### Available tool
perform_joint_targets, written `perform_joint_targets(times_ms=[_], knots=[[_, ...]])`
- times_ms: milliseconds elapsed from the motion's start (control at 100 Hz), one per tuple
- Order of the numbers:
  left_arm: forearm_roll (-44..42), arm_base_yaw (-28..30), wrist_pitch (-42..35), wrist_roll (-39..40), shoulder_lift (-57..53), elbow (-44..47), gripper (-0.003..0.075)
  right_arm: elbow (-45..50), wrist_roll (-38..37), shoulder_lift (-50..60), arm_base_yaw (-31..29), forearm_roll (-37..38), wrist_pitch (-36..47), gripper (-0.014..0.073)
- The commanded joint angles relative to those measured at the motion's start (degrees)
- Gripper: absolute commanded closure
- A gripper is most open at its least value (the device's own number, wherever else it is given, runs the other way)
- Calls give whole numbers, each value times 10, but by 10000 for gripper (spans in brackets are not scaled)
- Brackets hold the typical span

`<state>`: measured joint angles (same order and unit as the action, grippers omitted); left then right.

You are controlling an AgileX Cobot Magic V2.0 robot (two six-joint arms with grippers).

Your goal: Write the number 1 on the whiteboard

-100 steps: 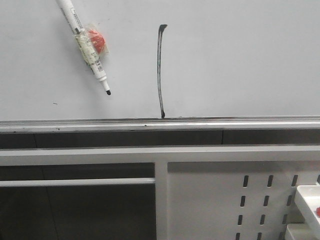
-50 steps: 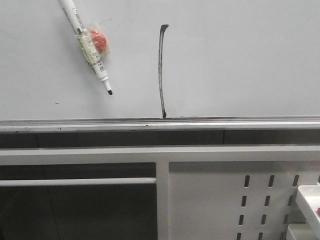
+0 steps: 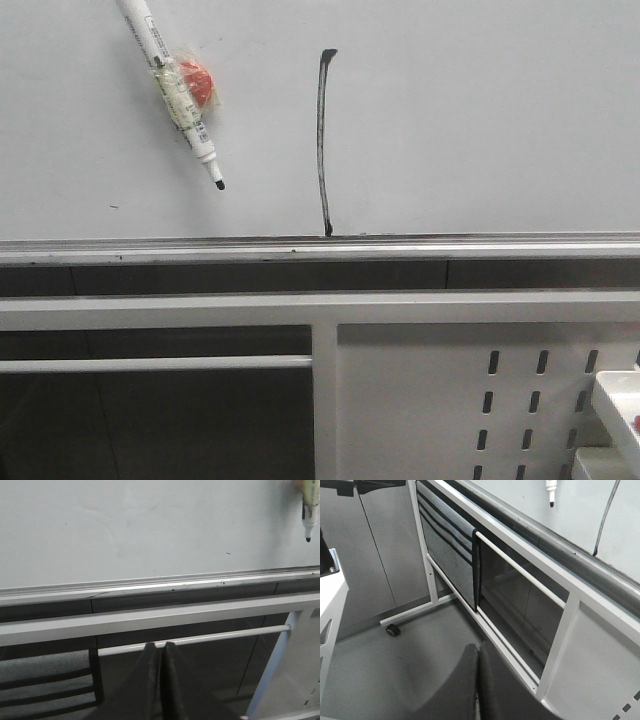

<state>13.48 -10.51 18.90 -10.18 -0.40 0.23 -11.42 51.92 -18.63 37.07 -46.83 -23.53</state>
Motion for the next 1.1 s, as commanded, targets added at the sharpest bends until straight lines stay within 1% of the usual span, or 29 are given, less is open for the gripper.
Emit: perform_joint_targets(times_ms=[0,840,910,1010,1060,1080,1090], knots=[[8,3,-34,6,-12,20,740,-14,1,-5,-3,-14,24,643],[10,3,-34,6,-12,20,740,-14,1,-5,-3,-14,30,643],[10,3,-34,6,-12,20,740,-12,1,-8,-3,-5,52,643],[10,3,-34,6,-12,20,740,-6,1,-13,-3,7,134,643],[10,3,-34,6,-12,20,740,-5,-11,-16,-3,50,162,643],[10,3,-34,6,-12,20,740,-5,-38,-16,-4,69,171,643],[10,3,-34,6,-12,20,740,-4,-49,-16,-5,92,178,643]])
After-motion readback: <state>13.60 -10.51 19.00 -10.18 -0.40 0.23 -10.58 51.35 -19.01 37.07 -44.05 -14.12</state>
